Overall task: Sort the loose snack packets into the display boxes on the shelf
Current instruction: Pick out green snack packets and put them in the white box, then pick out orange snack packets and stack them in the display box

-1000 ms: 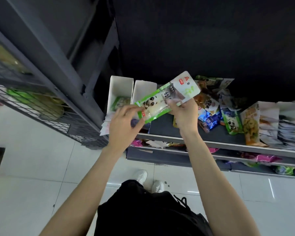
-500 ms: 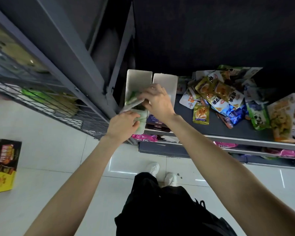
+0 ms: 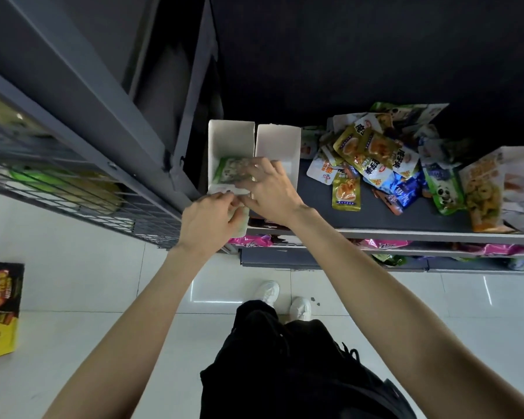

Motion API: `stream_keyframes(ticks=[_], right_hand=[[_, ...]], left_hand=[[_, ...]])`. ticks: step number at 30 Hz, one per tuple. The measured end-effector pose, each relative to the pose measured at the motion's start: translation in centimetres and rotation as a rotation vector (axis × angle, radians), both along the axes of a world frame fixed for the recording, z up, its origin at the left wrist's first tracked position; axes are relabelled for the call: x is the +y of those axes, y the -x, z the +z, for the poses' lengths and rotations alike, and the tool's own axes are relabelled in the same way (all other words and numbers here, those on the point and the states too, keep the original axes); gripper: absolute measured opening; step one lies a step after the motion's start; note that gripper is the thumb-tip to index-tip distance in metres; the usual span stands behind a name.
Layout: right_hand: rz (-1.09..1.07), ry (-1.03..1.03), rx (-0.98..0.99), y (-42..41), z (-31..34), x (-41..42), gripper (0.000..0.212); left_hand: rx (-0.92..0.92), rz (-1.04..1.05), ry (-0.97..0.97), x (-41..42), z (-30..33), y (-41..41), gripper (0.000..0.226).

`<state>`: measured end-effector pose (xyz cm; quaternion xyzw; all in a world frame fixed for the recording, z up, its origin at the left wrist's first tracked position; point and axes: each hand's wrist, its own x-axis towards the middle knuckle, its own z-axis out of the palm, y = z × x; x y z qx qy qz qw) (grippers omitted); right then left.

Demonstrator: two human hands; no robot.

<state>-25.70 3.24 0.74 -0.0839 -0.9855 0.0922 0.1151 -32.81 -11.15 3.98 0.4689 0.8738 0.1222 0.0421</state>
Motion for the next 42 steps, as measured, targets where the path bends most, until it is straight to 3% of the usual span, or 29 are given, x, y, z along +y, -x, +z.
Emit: stream_keyframes(ticks=[2,4,7,10,13,16,22,30,34,38,39,42], right_hand=[[-0.022,0.213,0.097,-2.1,0.4,0.7,0.024],[-0.187,0.432,0.242,-5.5,0.7,1.6,0.024],[-0.504,0.491,0.345,-11.7,-0.8,3.6,0.020],[-0.710,0.385,0.159,-16.3,-3.8,6.4,0.026],[-0.701,0.373,0.019,-18.3,-6.3,9.0,0.033],[-0.593,0.370,-0.048,-18.9,-8.3,10.6,0.040],[-0.438,0.422,-0.311,-19.1,-10.1,12.1,0.054],[-0.500,0.591,-0.173,-20.2,-8.7,11.3,0.037],[-0.683,0.862,0.042,-20.7,-6.7,10.9,0.032],[-0.928,1.375,0.257,-21.7,-5.1,10.2,0.045],[-0.948,1.415,0.282,-21.9,-4.7,9.9,0.052],[-0.863,1.394,0.338,-23.0,-2.8,9.2,0.074]], left_hand=[[-0.051,0.060,-0.129,0.5,1.5,-0.9,0.021],[-0.172,0.085,-0.349,1.3,3.1,-2.8,0.018],[-0.437,0.009,-0.564,4.2,3.8,-6.3,0.015],[-0.689,-0.054,-0.431,9.1,1.4,-9.7,0.026],[-0.789,-0.035,-0.155,13.9,-3.7,-12.9,0.046],[-0.773,0.106,-0.018,17.1,-8.9,-14.5,0.053],[-0.680,0.315,-0.064,21.0,-13.2,-14.1,0.050],[-0.730,0.308,0.113,20.6,-11.9,-13.8,0.032],[-0.867,0.326,0.146,18.4,-9.6,-13.5,0.026],[-1.053,0.256,0.135,15.1,-5.8,-14.1,0.022],[-1.012,0.184,0.152,14.2,-4.9,-14.4,0.023],[-0.618,-0.094,0.217,12.2,-2.6,-15.0,0.025]])
